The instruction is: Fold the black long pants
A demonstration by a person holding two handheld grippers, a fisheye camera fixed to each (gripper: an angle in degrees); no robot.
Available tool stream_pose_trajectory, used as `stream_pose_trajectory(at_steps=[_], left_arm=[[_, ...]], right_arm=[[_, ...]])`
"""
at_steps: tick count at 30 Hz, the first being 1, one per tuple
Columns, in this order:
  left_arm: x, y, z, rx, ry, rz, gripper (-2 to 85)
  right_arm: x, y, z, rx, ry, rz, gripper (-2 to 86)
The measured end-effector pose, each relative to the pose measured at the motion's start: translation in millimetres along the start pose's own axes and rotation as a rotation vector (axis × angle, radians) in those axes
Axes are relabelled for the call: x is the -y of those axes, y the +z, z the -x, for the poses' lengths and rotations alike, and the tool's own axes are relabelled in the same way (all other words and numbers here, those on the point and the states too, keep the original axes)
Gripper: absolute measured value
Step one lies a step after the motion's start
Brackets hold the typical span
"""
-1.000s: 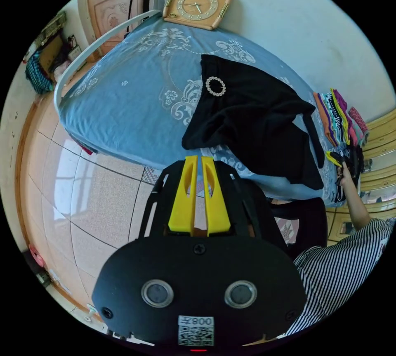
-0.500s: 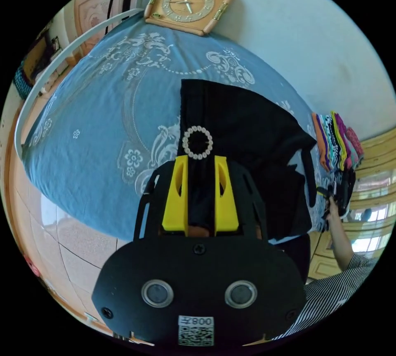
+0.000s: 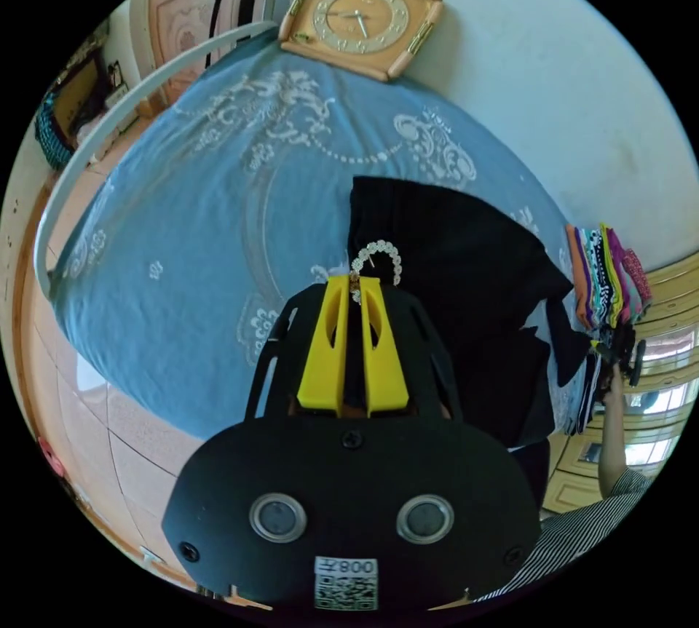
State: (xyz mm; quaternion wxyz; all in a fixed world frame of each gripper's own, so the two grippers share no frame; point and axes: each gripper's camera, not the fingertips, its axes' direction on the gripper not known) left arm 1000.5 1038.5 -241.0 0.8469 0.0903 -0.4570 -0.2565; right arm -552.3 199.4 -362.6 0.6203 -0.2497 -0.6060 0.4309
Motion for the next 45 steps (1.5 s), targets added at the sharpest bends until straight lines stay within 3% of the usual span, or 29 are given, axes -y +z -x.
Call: stream_pose_trajectory(at_steps=[6, 13, 17, 21, 27, 33, 37, 45], left_arm=[[14, -34, -19, 0.054, -0.017, -0.108, 3.1], [-14, -36, -46, -0.046, -0.084, -0.122, 4.5], [-44, -44, -71, -0.199, -0.005, -0.089, 5.5], [-86, -38, -130, -0.343, 0.177, 0.088, 6.5], [-134, -24, -241, -0.474, 0.446, 0.291, 7.3], [-151, -18, -336, -0.357, 0.697, 0.312, 7.9], [-150, -11, -375, -0.24, 0.756, 0.32, 7.3], [-143, -23, -413, -0.294, 0.777, 0.341, 2.5]], right_arm=[[32, -128, -48, -0.086, 0.116, -0.215, -0.1], [5, -130, -63, -0.011, 0.158, -0.131, -0.2], [-57, -96, 8, 0.116, -0.092, 0.019, 0.8], [-137, -64, 102, 0.247, -0.346, 0.207, 4.3], [-196, -72, 181, 0.228, -0.561, 0.247, 5.7], [-215, -81, 171, 0.241, -0.508, 0.317, 5.1], [-219, -91, 149, 0.244, -0.459, 0.338, 4.9], [-216, -119, 108, 0.249, -0.395, 0.329, 5.0]])
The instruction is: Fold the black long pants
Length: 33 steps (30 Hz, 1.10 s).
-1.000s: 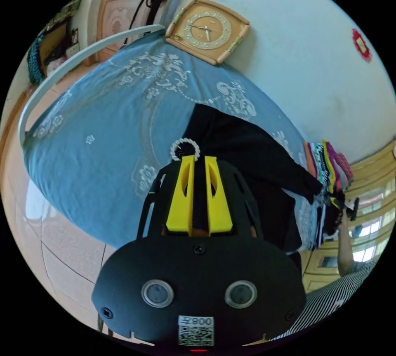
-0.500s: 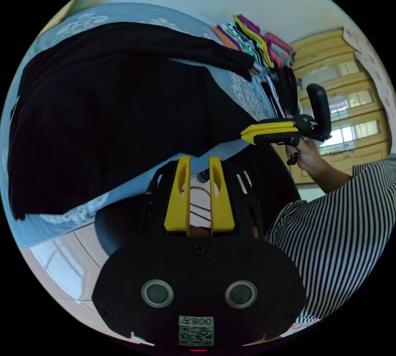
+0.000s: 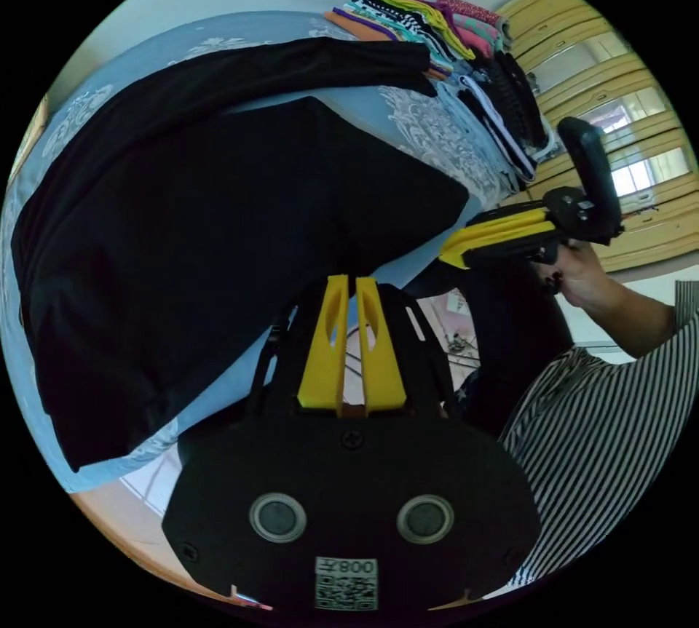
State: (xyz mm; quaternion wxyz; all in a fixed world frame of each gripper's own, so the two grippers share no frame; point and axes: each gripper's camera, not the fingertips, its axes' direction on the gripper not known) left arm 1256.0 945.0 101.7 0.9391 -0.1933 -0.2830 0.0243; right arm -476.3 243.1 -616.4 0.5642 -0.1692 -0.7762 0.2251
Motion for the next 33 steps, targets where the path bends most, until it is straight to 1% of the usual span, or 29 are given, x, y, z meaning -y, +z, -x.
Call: stream_pose_trajectory(at_steps=[2, 4, 5, 7, 8, 13, 15, 20, 25, 29, 33], left_arm=[[3, -8, -4, -0.104, -0.009, -0.037, 2.1], [8, -20, -8, -0.27, -0.026, -0.102, 1.8], [10, -23, -9, -0.316, -0.029, -0.122, 1.7], [18, -36, -13, -0.452, -0.036, -0.208, 1.5], [21, -39, -14, -0.477, -0.035, -0.224, 1.5], [47, -54, -18, -0.737, -0.018, -0.333, 1.4], [55, -55, -25, -0.758, 0.0, -0.333, 1.5], [73, -45, -44, -0.784, 0.033, -0.306, 1.5], [84, -28, -59, -0.786, 0.042, -0.297, 1.6], [87, -13, -66, -0.779, 0.049, -0.286, 1.6], [94, 3, -70, -0.776, 0.062, -0.286, 1.5]], right_arm=[[-1, -9, -8, -0.003, 0.015, -0.016, 5.1], [-3, -22, -17, 0.013, 0.032, -0.037, 5.2], [-5, -34, -23, 0.023, 0.045, -0.062, 5.3], [-11, -54, -30, 0.033, 0.059, -0.109, 5.5], [-18, -71, -35, 0.049, 0.07, -0.148, 5.7], [-54, -147, -36, 0.13, 0.042, -0.348, 6.6], [-68, -178, -22, 0.142, -0.018, -0.434, 7.4], [-74, -206, 6, 0.1, -0.119, -0.494, 8.7], [-73, -218, 4, 0.054, -0.079, -0.509, 7.9], [-68, -233, -6, 0.048, 0.0, -0.575, 2.6], [-56, -250, -11, 0.054, -0.018, -0.596, 1.2]])
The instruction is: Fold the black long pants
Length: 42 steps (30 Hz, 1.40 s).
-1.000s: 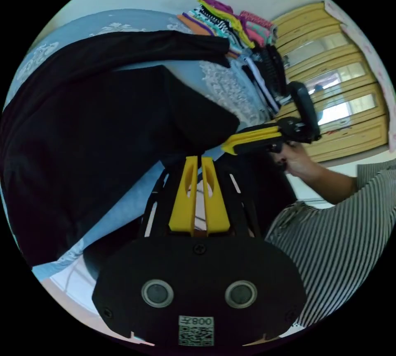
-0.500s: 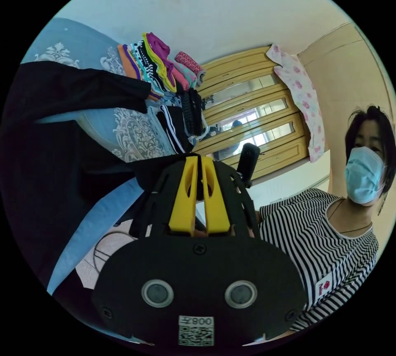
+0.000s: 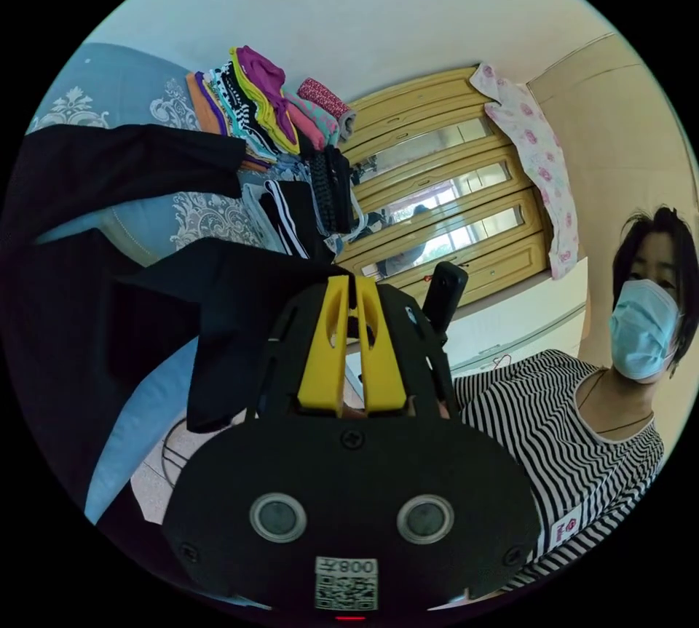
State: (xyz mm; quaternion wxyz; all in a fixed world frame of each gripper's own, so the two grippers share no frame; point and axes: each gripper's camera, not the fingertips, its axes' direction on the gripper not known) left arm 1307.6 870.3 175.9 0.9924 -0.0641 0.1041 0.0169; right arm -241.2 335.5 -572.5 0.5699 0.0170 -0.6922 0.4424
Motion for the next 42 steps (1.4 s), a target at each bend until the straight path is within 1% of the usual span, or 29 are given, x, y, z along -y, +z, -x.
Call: stream_pose_trajectory(at_steps=[4, 7, 9, 10, 11, 12, 14, 17, 19, 20, 22, 23, 25, 27, 28, 30, 31, 33, 35, 39, 42], left_arm=[[23, 19, 10, 0.042, 0.043, 0.001, 1.1], [57, 40, 28, 0.0, 0.069, 0.0, 0.8], [73, 49, 45, 0.031, 0.06, 0.01, 0.8], [76, 52, 57, 0.061, 0.034, -0.004, 0.8], [76, 52, 64, 0.064, 0.027, -0.008, 0.9], [71, 51, 76, 0.062, 0.01, -0.022, 1.0], [51, 43, 95, 0.073, 0.001, -0.041, 1.5], [-11, 15, 135, 0.201, -0.087, -0.056, 2.4], [-82, -20, 173, 0.292, -0.257, -0.115, 3.4], [-102, -30, 181, 0.321, -0.305, -0.136, 3.7], [-185, -74, 204, 0.48, -0.525, -0.258, 5.3], [-205, -84, 207, 0.497, -0.571, -0.304, 5.8], [-274, -116, 213, 0.558, -0.705, -0.495, 7.2], [-312, -132, 217, 0.633, -0.769, -0.612, 8.0], [-331, -138, 222, 0.666, -0.795, -0.672, 8.4], [-351, -141, 238, 0.667, -0.813, -0.71, 9.1], [-361, -140, 252, 0.658, -0.824, -0.715, 9.3], [-372, -135, 273, 0.627, -0.818, -0.724, 9.5], [-381, -128, 294, 0.581, -0.808, -0.735, 9.7], [-408, -116, 338, 0.446, -0.778, -0.831, 10.2], [-432, -105, 366, 0.349, -0.769, -0.886, 10.6]], right_arm=[[37, -21, -22, -0.043, -0.02, 0.0, 0.6], [91, -41, -71, -0.162, 0.014, 0.049, 0.4], [136, -38, -134, -0.263, 0.11, 0.169, 0.2], [145, -35, -150, -0.282, 0.143, 0.194, 0.1], [158, -27, -181, -0.325, 0.217, 0.258, 0.0], [167, -17, -211, -0.376, 0.32, 0.313, -0.1], [173, -3, -234, -0.421, 0.396, 0.368, -0.3], [179, 22, -231, -0.449, 0.4, 0.358, -0.3], [182, 40, -214, -0.408, 0.373, 0.326, -0.3], [185, 57, -196, -0.383, 0.334, 0.32, -0.2], [191, 88, -162, -0.35, 0.247, 0.325, 0.0], [195, 115, -136, -0.326, 0.184, 0.35, 0.1], [203, 163, -95, -0.259, 0.087, 0.404, 0.6], [223, 236, -41, -0.169, -0.032, 0.497, 1.9], [229, 254, -27, -0.15, -0.062, 0.515, 2.2], [264, 322, 28, -0.087, -0.16, 0.559, 3.8], [274, 337, 42, -0.072, -0.181, 0.559, 4.0], [320, 395, 99, -0.019, -0.265, 0.544, 5.1], [356, 438, 143, -0.018, -0.34, 0.534, 5.6], [433, 538, 235, -0.051, -0.497, 0.517, 6.7], [483, 605, 290, -0.047, -0.558, 0.507, 7.3]])
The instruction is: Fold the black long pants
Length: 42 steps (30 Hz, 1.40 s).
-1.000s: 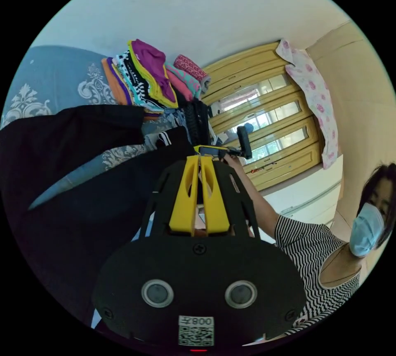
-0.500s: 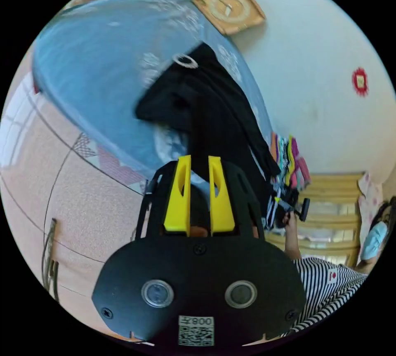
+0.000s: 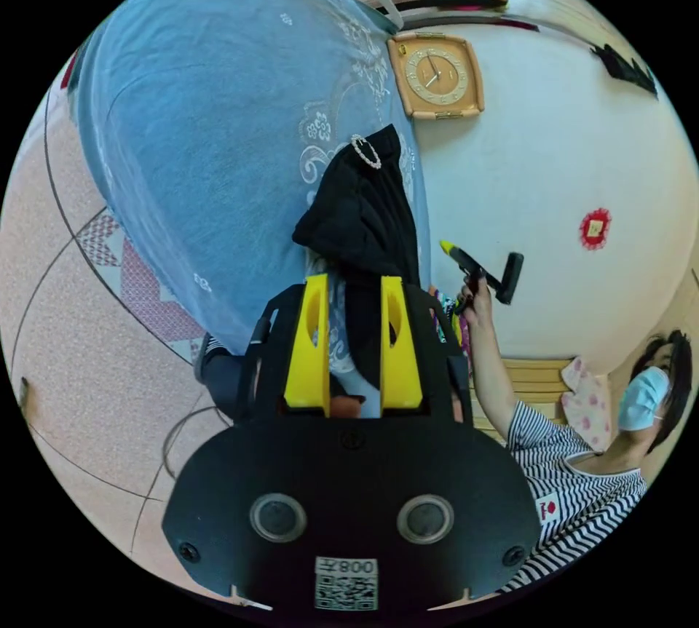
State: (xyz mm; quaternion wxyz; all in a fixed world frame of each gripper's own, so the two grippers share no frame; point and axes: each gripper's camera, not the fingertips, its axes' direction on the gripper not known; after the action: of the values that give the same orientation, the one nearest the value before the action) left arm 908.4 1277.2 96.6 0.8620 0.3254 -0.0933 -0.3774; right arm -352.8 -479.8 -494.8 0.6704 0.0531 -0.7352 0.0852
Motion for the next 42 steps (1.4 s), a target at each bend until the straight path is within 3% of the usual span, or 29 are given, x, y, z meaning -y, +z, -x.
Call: stream_pose_trajectory(at_steps=[9, 16, 20, 25, 32, 37, 40, 42], left_arm=[[-4, 25, 91, -0.189, -0.069, -0.064, 12.1], [7, 49, 143, -0.208, -0.022, -0.064, 9.7], [9, 55, 163, -0.215, 0.002, -0.082, 7.1], [20, 50, 164, -0.225, 0.145, -0.118, 4.1], [50, 41, 133, -0.231, 0.42, -0.137, 3.4], [72, 14, 113, -0.237, 0.567, -0.263, 3.8], [85, 10, 127, -0.134, 0.53, -0.288, 4.8], [96, 20, 150, -0.043, 0.456, -0.253, 5.6]], right_arm=[[190, 97, 48, -0.053, -0.17, 0.089, 8.9], [253, 158, 80, -0.084, -0.246, 0.212, 7.3], [271, 171, 91, -0.052, -0.244, 0.226, 2.0], [280, 154, 95, -0.069, -0.212, 0.17, -0.3], [290, 55, 86, -0.076, -0.152, -0.088, -0.5], [290, -11, 84, -0.005, -0.137, -0.313, 0.1], [302, 4, 89, -0.026, -0.143, -0.279, 1.1], [312, 51, 87, -0.054, -0.118, -0.134, 2.6]])
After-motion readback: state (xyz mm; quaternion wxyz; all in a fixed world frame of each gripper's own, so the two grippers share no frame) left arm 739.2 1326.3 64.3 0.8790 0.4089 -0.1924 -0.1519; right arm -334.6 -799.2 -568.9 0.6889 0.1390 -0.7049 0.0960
